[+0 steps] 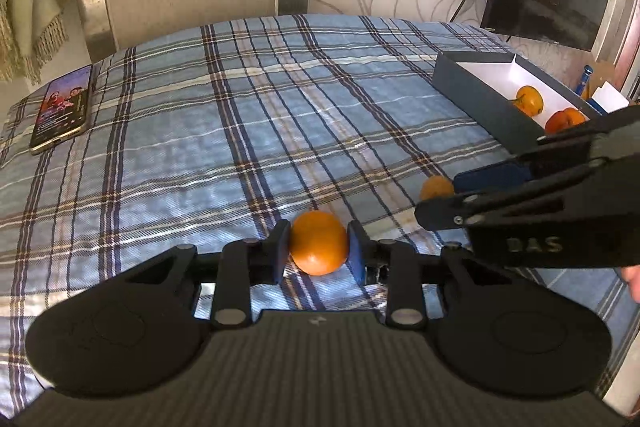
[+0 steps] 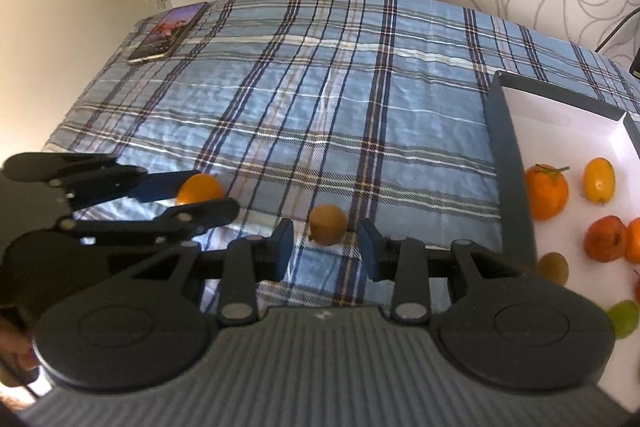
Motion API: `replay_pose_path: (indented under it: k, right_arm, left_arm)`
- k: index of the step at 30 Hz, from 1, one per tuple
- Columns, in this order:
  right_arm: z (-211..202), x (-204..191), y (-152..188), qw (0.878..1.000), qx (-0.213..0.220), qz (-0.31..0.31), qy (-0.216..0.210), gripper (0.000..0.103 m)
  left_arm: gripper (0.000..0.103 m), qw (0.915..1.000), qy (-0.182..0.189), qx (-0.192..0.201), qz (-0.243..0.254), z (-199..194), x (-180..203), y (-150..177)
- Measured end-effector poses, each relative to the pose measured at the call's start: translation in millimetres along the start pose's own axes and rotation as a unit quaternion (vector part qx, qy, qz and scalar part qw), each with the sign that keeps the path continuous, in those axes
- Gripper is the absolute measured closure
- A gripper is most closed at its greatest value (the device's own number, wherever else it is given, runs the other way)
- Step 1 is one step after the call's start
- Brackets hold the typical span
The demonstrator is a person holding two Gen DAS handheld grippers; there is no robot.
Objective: Organize fruits
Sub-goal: 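Grasp a tangerine with the left gripper while the right gripper grasps a small brown kiwi, then carry the tangerine in the left gripper while the right gripper carries the kiwi over the tray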
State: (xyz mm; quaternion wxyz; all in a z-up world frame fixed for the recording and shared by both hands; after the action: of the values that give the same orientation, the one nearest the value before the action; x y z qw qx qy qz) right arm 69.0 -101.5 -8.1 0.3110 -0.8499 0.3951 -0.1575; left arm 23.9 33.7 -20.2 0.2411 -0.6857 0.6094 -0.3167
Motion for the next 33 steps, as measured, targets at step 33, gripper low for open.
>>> replay_pose_path:
  k: [33]
  right_arm:
    - [-98,-17,13,0.999,0.046,0.024,-0.002,0.079]
  left_arm:
    - [0.068,0.9992,-0.008,0.016,-0.035,-14,-2,-6]
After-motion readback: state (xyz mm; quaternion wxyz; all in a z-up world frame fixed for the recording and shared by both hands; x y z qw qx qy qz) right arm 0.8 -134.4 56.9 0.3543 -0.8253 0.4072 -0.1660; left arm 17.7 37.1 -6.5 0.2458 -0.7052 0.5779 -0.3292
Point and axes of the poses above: each gripper's, at about its wrist camera, not at the fingertips, and z roughly the way its jaws point, x to its right, y to its underside, the point moved 5 cm from there along z, roughly the way its jaws point, and after that the axes turned 7 degrees about -z, right-handed, at the moved point
